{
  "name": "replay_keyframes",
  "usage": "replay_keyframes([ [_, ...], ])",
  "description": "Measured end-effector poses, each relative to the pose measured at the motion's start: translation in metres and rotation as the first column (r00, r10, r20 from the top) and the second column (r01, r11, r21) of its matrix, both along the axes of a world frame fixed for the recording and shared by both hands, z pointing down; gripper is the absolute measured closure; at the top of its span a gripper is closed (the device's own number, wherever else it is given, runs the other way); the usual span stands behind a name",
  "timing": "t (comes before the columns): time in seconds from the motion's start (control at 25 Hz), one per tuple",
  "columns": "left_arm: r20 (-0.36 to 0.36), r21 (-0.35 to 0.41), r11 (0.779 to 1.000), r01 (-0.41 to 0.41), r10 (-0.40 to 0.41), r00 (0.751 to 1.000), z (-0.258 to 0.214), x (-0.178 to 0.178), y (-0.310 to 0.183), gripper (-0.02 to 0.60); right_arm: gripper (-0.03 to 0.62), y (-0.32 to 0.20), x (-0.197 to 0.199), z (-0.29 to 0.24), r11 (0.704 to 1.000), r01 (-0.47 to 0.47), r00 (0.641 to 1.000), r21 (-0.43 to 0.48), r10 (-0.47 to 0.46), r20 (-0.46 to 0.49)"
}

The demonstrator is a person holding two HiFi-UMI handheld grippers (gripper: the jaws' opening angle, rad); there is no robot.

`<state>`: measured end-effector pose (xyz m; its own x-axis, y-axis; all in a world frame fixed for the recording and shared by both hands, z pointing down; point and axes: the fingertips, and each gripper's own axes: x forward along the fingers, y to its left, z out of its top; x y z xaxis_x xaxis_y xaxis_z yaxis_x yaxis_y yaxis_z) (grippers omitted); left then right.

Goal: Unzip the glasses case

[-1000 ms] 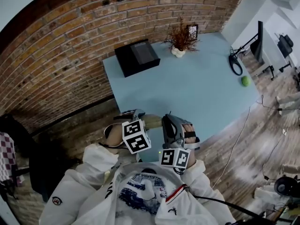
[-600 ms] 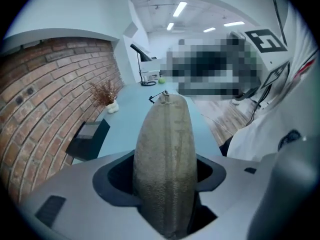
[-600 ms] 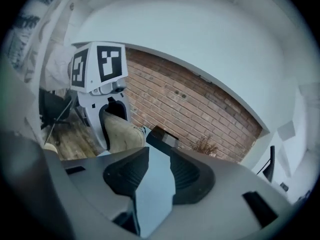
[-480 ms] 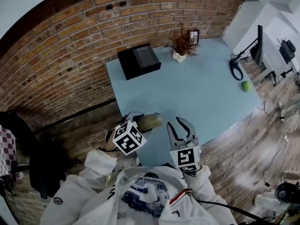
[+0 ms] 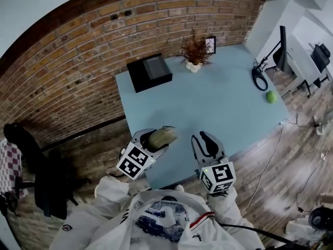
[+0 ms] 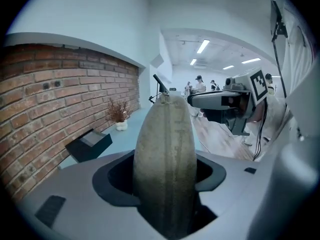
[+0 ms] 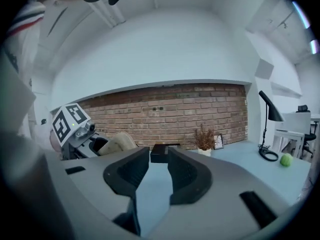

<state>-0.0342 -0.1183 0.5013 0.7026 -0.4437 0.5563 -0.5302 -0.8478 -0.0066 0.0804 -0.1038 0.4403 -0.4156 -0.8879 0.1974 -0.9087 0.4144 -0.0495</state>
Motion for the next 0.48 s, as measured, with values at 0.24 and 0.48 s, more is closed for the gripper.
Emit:
replay_keyframes([
  [0.24,-0.07,0.044,0.997,0.069,-0.066,0.995,-0.014,0.019,0.015,0.29,0.473,0.016,0.024,-0.004,1.0,0.001,0.999,0.016,-0.002,0.054],
  [0.48,-0.191,0.104,0.983,0.152,-0.13,0.973,-0.032,0.034,0.028,0.29,0.474,0.034,0.04,-0.007,0.999,0.022,0.995,0.038,-0.026,0.095],
])
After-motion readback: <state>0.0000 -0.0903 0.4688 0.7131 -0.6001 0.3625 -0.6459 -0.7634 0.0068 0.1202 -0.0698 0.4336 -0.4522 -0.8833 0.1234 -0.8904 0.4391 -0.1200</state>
